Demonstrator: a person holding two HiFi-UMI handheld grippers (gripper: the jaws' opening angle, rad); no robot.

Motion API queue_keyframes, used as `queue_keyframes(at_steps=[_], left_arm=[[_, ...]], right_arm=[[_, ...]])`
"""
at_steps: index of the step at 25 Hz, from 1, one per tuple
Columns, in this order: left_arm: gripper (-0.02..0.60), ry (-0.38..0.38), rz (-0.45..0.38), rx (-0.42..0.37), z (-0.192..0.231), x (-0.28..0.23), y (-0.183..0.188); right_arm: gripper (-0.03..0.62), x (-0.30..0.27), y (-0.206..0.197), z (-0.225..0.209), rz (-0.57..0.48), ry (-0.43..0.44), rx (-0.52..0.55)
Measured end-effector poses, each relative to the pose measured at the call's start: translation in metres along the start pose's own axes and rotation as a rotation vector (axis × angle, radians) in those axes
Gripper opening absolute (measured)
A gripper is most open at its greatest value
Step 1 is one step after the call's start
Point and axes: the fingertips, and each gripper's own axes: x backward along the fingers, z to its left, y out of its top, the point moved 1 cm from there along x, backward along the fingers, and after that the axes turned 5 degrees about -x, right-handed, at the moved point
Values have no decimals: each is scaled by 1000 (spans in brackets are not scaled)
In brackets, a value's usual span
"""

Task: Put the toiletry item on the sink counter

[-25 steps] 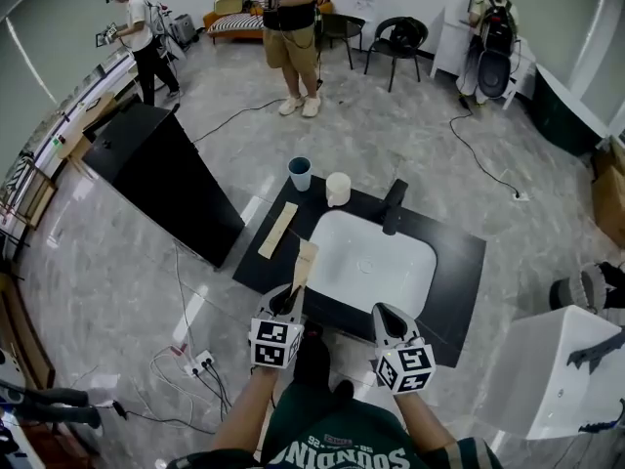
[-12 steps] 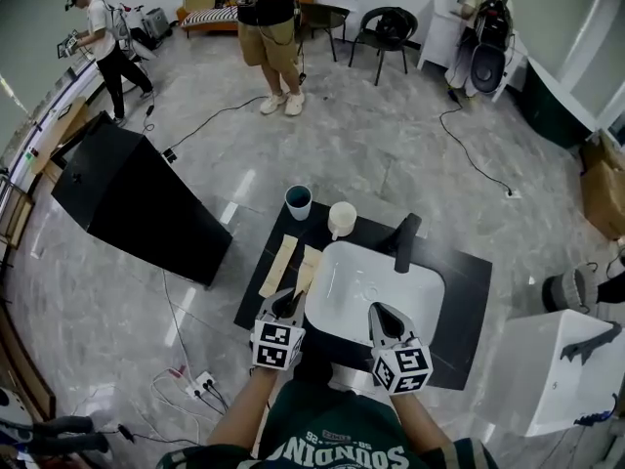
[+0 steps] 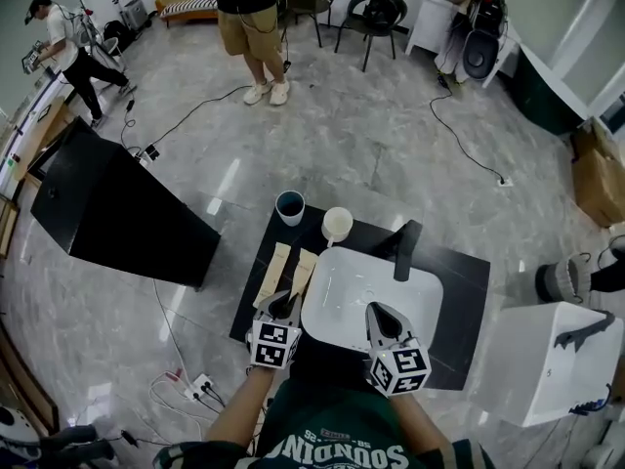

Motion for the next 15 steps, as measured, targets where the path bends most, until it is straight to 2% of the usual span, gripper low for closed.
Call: queue_keyframes(at_steps=[8,11,15], left_arm=[[48,9,108,63,6,-42,-30],[48,34,161,95,15,-65,-53],[49,61,250,65,20,-88,-79]], right_arm=[[43,-3,-6,-18,26,-17,-12],[43,-1,-5,-28,22,-36,-20],[43,4,-7,-43,23,-67,-33]])
